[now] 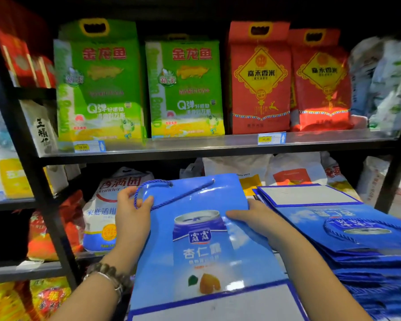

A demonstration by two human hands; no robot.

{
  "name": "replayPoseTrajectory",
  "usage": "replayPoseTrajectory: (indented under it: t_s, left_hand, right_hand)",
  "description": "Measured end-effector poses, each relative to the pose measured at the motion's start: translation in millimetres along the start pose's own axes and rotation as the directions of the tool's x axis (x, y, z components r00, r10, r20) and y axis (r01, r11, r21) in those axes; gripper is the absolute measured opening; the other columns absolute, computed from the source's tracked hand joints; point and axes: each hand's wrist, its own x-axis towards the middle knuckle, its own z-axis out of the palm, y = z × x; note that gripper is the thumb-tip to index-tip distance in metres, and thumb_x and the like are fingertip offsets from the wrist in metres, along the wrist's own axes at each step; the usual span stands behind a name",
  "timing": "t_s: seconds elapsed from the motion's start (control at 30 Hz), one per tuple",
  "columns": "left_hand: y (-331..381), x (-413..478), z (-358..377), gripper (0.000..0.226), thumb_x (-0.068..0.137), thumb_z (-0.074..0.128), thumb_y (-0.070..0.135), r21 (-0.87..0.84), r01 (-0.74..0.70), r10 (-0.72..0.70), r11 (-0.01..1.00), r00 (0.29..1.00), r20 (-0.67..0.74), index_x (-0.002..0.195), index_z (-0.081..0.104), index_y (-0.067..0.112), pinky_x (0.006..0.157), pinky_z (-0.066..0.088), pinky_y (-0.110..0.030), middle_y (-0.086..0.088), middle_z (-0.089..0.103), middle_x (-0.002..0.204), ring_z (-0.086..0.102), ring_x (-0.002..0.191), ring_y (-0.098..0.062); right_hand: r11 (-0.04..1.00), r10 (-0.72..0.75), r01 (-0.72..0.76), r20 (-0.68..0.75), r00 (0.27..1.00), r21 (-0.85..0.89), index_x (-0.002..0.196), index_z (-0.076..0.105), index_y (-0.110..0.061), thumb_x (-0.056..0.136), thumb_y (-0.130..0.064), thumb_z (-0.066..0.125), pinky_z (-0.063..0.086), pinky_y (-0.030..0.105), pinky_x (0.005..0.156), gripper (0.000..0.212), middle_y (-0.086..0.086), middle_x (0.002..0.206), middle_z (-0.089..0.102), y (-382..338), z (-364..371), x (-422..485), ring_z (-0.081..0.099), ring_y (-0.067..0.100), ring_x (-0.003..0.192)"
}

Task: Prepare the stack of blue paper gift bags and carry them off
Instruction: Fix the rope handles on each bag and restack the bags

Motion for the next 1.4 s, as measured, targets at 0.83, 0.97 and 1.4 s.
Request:
replayPoseTrajectory:
  t_s: [0.83,0.97,1.4]
  left_hand:
    - [127,-41,108,0.022,0.084,0.054,-0.010,-0.416,0.262,-0.038,0.871,0.879,0.476,0.073,0.057,0.008,0.053,0.051,-0.024,-0.003,0.063,0.069,0.063,0.066,-0.019]
    - [126,-67,186,0.028,0.081,0.057,-0.012,-0.355,0.376,-0.120,0.856,0.812,0.571,0.063,0.048,0.007,0.064,0.044,-0.031,-0.010,0.053,0.070,0.053,0.076,-0.025]
    - [62,-78,265,0.070,0.063,0.064,0.044,0.321,0.028,-0.231,0.947,0.754,0.615,0.125,0.049,0.013,0.096,0.045,-0.041,-0.011,0.054,0.128,0.054,0.112,-0.032]
  right_hand:
    - [0.870,-0.189,0.008,-0.317,0.929,-0.494,0.087,0.068,-0.010,0.083,-0.015,0.068,0.043,0.015,0.046,0.007,0.005,0.076,0.064,-81,-164,-59,0.055,0.017,0.066]
    - [0.879,-0.053,-0.175,-0.455,0.889,-0.443,0.112,0.059,0.012,0.077,-0.013,0.073,0.047,0.035,0.077,0.045,0.018,0.103,0.065,-50,-220,-58,0.060,0.026,0.091]
    - [0.449,0.061,-0.429,-0.453,0.890,-0.784,0.077,0.062,-0.002,0.086,-0.040,0.060,0.039,0.027,0.071,0.040,0.009,0.078,0.054,33,-257,-6,0.051,0.021,0.082]
